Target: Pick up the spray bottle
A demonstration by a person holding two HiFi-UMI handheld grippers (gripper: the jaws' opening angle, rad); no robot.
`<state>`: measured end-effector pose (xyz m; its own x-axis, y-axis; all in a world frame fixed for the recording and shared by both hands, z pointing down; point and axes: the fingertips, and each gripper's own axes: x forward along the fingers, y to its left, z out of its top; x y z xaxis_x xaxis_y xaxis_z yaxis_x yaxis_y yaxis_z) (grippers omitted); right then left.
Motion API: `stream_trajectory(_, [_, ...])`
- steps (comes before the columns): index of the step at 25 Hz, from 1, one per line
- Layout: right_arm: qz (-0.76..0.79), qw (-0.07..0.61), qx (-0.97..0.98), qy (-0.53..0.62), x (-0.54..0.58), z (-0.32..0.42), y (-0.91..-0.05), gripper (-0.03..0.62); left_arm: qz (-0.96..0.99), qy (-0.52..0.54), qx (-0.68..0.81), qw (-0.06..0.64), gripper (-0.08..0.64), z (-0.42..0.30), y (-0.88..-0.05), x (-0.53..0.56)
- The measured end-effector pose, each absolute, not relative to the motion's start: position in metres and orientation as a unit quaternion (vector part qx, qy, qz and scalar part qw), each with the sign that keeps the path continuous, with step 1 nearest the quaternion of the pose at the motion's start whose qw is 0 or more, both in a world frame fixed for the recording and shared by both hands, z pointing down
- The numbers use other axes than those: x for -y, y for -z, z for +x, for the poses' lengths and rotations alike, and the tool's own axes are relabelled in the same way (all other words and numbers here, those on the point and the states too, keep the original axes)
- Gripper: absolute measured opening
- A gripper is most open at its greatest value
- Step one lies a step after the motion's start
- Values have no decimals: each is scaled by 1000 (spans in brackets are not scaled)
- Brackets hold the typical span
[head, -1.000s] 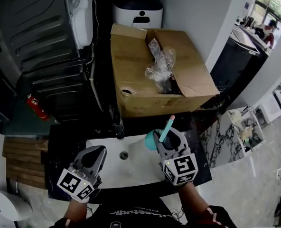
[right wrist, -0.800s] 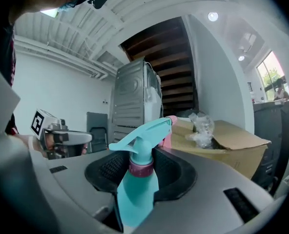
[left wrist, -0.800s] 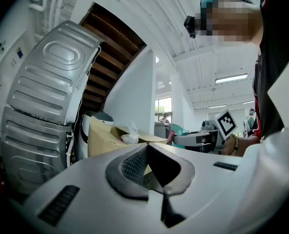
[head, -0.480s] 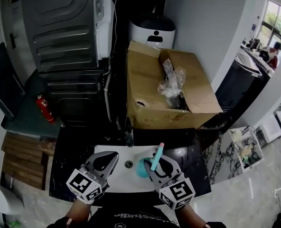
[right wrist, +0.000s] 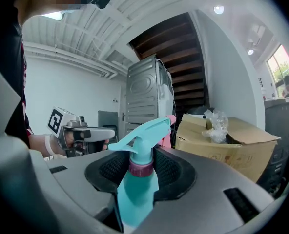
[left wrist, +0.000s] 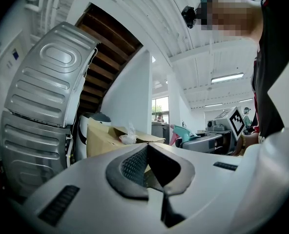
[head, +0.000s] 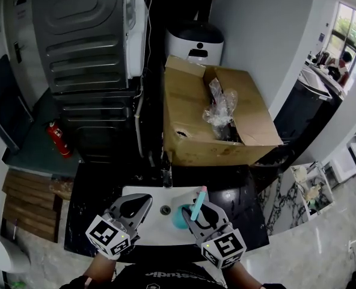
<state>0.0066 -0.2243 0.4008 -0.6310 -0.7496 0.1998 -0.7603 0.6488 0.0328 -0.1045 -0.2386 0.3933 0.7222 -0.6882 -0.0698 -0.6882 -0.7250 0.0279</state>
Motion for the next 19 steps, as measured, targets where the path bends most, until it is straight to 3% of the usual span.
stream_trajectory(19, [414, 92, 905, -31, 224, 1, -402, 183, 930, 43, 365, -8, 15, -104, -385, 238])
